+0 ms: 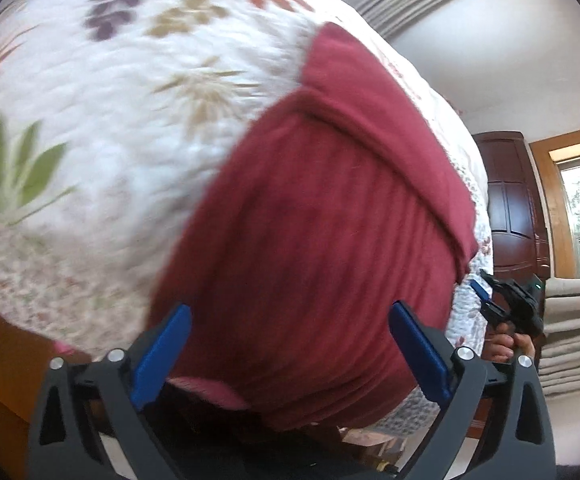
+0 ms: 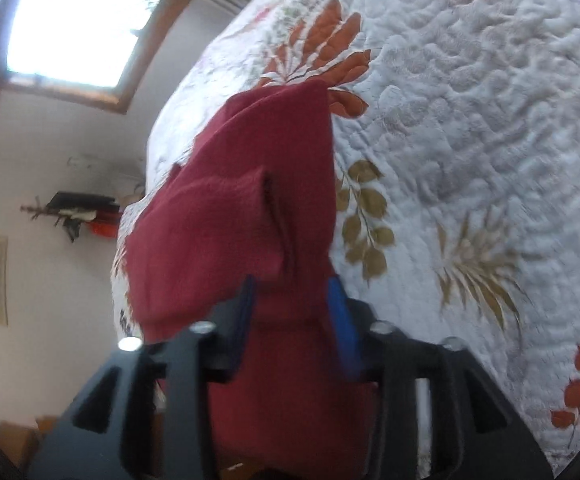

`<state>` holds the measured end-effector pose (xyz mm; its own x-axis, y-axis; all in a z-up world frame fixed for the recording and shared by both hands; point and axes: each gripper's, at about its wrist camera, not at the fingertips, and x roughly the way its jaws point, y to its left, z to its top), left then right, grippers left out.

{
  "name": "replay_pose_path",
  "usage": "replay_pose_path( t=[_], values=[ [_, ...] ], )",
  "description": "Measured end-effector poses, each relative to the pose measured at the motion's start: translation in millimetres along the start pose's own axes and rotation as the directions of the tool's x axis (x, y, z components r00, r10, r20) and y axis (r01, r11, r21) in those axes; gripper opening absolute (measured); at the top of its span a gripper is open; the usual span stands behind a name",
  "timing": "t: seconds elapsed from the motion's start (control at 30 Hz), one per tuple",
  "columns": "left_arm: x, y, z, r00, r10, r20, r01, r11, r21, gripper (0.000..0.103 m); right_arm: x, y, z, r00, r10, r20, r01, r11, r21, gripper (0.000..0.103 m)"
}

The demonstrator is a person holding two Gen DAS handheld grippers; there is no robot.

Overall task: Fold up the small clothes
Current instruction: 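Release the cuff and move both tools to the sweater hem, then grasp the sweater hem with the right tool while the left tool grasps it too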

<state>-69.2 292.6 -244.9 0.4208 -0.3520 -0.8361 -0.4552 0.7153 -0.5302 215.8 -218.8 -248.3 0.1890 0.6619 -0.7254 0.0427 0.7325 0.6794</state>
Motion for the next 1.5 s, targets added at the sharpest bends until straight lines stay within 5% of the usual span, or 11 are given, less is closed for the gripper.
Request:
replay_pose_path(
  t=[0.2, 0.4, 0.63, 0.8, 1.1, 1.2, 1.33, 1.43, 1.5],
  values=[
    [13.8, 66.0, -32.4, 0.99, 0.045, -0.13, -0.037, 0.997, 0.067, 0.099, -24.3, -19.7, -87.4, 0.999, -0.011, -0.033, 0.01, 1.0, -0.016, 0.062],
    [50.7, 97.8, -52.3, 0.974, -0.006, -0.227, 0.044, 0.986, 0.162, 0.099, -28.0, -39.4, -192.2, 0.991, -0.122, -0.048, 0.12, 0.991, -0.055, 0.077],
    [81.0, 91.2, -54.1, 0.957, -0.078, -0.278, 0.146, 0.962, 0.23, 0.099, -12.7, -64.4, -266.3, 0.976, -0.187, -0.115, 0.191, 0.981, 0.026, 0.074],
    [95.8, 83.9, -53.4, 0.934, -0.097, -0.343, 0.19, 0.95, 0.249, 0.095, -4.7, -88.5, -289.7, 0.985, -0.123, -0.122, 0.14, 0.98, 0.142, 0.068],
    [119.8, 89.4, -46.4, 0.928, -0.093, -0.36, 0.168, 0.968, 0.185, 0.094, 37.0, -73.0, -288.6, 0.977, -0.15, -0.149, 0.157, 0.987, 0.033, 0.068],
    [121.9, 87.7, -51.2, 0.92, -0.052, -0.389, 0.144, 0.967, 0.211, 0.049, 47.3, -68.5, -284.6, 0.975, -0.13, -0.178, 0.135, 0.991, 0.018, 0.062],
    [117.3, 99.6, -46.3, 0.917, -0.053, -0.396, 0.136, 0.974, 0.184, 0.052, 55.8, -63.5, -283.8, 0.971, -0.098, -0.217, 0.104, 0.994, 0.016, 0.06],
    [109.2, 101.2, -51.0, 0.926, -0.048, -0.374, 0.116, 0.98, 0.163, 0.085, 61.0, -71.2, -282.9, 0.967, -0.1, -0.236, 0.106, 0.994, 0.011, 0.06],
    [107.4, 99.5, -48.9, 0.931, -0.044, -0.363, 0.112, 0.979, 0.168, 0.086, 58.9, -67.7, -282.9, 0.965, -0.109, -0.238, 0.111, 0.994, -0.005, 0.062]
  ],
)
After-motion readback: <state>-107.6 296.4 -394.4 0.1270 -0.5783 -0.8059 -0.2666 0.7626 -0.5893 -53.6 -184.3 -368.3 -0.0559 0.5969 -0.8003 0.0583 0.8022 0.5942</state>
